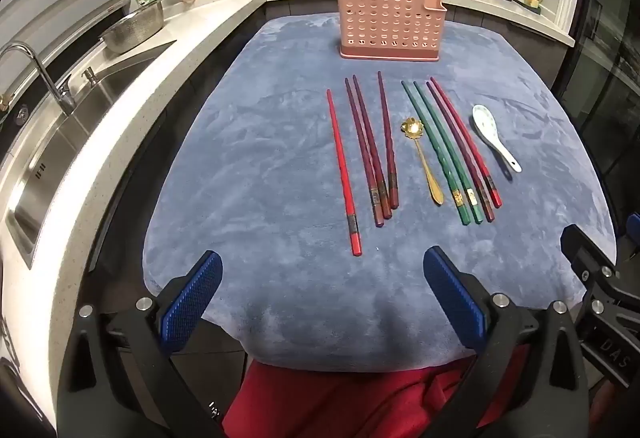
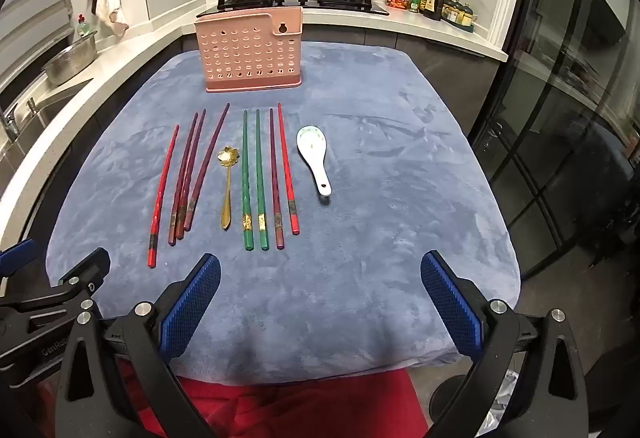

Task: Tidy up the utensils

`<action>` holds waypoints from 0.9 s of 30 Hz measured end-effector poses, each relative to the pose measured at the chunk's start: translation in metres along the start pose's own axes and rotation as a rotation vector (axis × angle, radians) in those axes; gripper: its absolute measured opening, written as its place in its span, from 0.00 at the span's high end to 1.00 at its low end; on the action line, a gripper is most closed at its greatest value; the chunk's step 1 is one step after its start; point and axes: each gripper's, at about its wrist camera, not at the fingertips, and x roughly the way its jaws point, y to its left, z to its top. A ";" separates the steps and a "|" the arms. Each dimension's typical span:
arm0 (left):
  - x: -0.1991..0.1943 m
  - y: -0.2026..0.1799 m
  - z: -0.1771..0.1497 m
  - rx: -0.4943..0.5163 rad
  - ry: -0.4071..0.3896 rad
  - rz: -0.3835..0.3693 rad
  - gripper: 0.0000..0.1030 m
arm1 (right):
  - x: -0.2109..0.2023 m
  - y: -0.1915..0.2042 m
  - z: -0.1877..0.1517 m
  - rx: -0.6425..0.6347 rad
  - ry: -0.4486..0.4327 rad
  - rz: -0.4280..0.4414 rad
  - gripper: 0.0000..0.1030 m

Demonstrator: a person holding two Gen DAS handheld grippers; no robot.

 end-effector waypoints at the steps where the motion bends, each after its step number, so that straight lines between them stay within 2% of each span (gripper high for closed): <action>1: 0.000 0.000 0.000 -0.001 0.000 0.003 0.07 | 0.000 0.000 0.000 0.001 -0.001 0.006 0.06; 27: 0.001 -0.001 -0.002 0.003 0.003 0.015 0.07 | 0.001 0.002 -0.001 -0.004 -0.003 0.019 0.06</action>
